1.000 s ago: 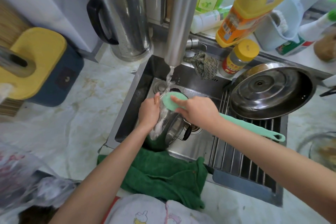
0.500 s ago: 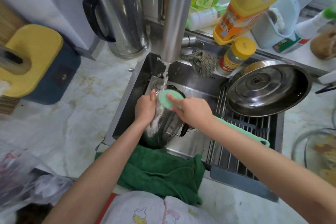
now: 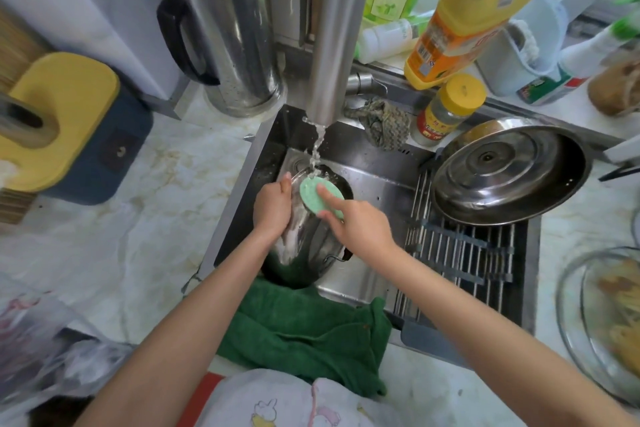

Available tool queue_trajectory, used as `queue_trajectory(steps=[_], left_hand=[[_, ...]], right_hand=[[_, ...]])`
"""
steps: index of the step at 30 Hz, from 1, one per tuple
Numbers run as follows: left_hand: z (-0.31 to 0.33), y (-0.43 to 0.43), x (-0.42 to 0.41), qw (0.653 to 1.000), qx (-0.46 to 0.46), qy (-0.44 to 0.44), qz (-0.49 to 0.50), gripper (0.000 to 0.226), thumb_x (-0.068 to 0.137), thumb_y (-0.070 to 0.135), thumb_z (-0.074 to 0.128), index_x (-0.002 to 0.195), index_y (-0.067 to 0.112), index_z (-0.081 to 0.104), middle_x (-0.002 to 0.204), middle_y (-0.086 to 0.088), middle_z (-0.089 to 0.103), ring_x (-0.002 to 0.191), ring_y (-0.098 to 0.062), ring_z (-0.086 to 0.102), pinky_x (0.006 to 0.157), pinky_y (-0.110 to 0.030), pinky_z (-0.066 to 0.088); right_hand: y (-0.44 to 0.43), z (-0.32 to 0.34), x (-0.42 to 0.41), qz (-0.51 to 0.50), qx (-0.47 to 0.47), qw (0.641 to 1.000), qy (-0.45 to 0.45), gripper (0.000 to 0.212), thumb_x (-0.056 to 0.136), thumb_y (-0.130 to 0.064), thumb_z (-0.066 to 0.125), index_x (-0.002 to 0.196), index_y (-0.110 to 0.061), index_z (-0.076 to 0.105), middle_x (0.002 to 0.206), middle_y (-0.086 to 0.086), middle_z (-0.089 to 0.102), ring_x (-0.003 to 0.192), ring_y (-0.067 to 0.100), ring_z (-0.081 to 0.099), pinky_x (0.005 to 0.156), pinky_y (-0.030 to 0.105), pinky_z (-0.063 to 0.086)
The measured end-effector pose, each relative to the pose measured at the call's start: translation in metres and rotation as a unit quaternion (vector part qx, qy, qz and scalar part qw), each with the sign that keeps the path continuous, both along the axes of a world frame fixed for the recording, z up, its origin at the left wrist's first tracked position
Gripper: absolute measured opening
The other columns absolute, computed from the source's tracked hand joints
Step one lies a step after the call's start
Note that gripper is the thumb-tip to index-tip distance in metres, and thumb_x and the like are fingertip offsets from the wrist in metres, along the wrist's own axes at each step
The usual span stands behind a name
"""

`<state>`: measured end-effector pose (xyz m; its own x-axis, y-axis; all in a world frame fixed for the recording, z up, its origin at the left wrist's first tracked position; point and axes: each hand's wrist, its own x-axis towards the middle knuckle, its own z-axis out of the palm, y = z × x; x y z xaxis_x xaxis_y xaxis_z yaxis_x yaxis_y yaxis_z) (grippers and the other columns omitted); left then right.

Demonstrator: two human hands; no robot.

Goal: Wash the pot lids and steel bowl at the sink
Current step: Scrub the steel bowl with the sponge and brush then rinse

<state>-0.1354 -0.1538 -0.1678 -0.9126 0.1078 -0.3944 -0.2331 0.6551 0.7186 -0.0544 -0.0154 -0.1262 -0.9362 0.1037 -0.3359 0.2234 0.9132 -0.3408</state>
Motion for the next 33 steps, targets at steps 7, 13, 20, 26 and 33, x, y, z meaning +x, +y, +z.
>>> queue_trajectory(steps=[7,13,20,26,33], left_hand=[[0.001,-0.007,-0.008,0.998,0.045,-0.048,-0.002,0.050,0.104,0.037,0.036,0.070,0.012,0.063,0.063,-0.001,0.058,0.058,-0.013,0.054,0.055,-0.028,0.038],[-0.013,-0.004,-0.024,0.986,0.073,-0.129,0.070,0.049,0.101,0.040,0.040,0.086,0.001,0.065,0.092,-0.022,0.068,0.086,-0.036,0.065,0.083,-0.047,0.054],[-0.014,-0.002,-0.031,0.950,0.106,-0.216,0.197,0.037,0.103,0.037,0.040,0.101,0.006,0.059,0.098,-0.016,0.064,0.089,-0.033,0.065,0.077,-0.040,0.056],[-0.010,0.002,-0.026,0.951,0.091,-0.213,0.207,0.040,0.102,0.037,0.041,0.092,0.004,0.061,0.102,-0.020,0.067,0.093,-0.036,0.066,0.086,-0.049,0.055],[-0.002,0.029,-0.005,0.965,0.120,-0.186,0.140,0.038,0.103,0.025,0.036,0.095,0.005,0.067,0.096,-0.019,0.069,0.089,-0.032,0.067,0.081,-0.043,0.055]], right_hand=[[-0.032,0.001,0.007,-0.076,-0.127,0.989,0.001,0.048,0.098,-0.047,0.045,0.145,-0.039,0.037,0.084,0.007,0.069,0.072,0.025,0.063,0.052,0.033,0.041],[-0.020,-0.020,-0.021,-0.247,-0.174,0.953,0.024,0.048,0.097,-0.043,0.048,0.143,-0.029,0.042,0.090,0.012,0.071,0.077,0.026,0.065,0.059,0.033,0.047],[-0.037,-0.025,0.005,-0.179,-0.171,0.969,0.011,0.046,0.096,-0.047,0.049,0.141,-0.040,0.042,0.086,0.009,0.072,0.064,0.020,0.060,0.055,0.032,0.047],[-0.043,-0.012,0.027,-0.096,-0.118,0.988,-0.007,0.049,0.099,-0.046,0.042,0.146,-0.041,0.030,0.085,0.010,0.070,0.080,0.028,0.065,0.066,0.041,0.053],[-0.014,-0.008,-0.016,-0.147,-0.044,0.988,0.029,0.049,0.100,-0.047,0.038,0.147,-0.038,0.031,0.089,0.009,0.070,0.083,0.031,0.064,0.059,0.036,0.042]])
